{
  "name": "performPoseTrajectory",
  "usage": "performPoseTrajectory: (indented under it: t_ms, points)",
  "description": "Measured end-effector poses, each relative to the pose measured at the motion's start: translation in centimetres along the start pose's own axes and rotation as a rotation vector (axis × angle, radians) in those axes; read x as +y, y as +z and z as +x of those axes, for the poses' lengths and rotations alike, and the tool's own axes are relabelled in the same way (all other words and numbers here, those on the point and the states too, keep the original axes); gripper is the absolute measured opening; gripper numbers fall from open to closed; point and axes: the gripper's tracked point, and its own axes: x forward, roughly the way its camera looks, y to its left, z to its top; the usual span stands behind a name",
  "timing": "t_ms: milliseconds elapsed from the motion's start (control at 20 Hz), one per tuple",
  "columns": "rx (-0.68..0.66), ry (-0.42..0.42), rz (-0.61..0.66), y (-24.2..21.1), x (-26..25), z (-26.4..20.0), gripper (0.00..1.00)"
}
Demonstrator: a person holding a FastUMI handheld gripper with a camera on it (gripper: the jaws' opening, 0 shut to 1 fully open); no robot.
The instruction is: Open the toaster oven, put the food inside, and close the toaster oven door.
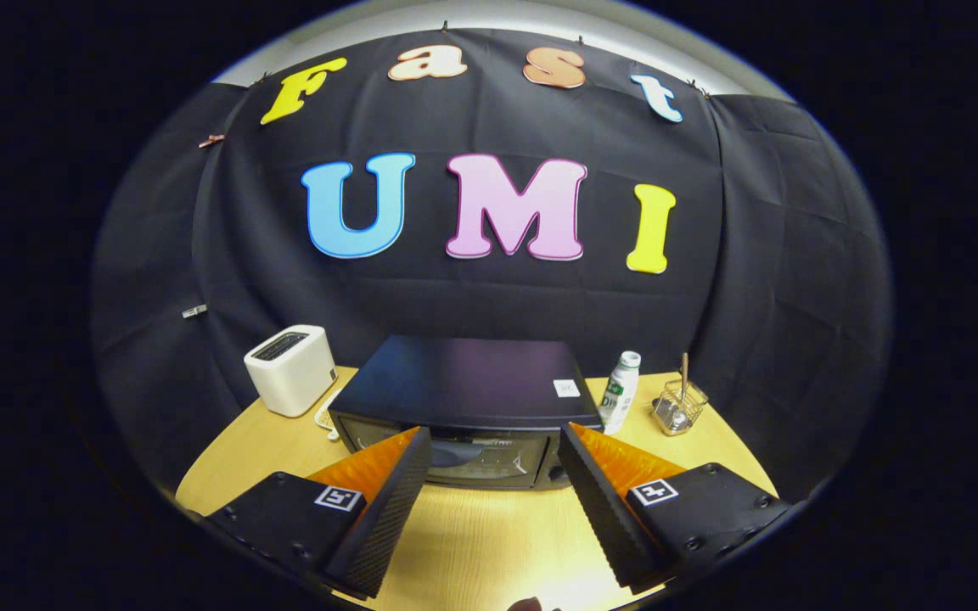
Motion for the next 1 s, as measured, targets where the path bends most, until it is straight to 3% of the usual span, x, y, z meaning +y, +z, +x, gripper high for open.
performPoseTrajectory:
  t_ms: [450,1000]
  points:
    - [-0.167,-0.056,-0.002,8.9,-6.5,-2.9,0.98]
    - [-0.228,-0.061,-0.01,11.1,-13.6,-3.9,0.98]
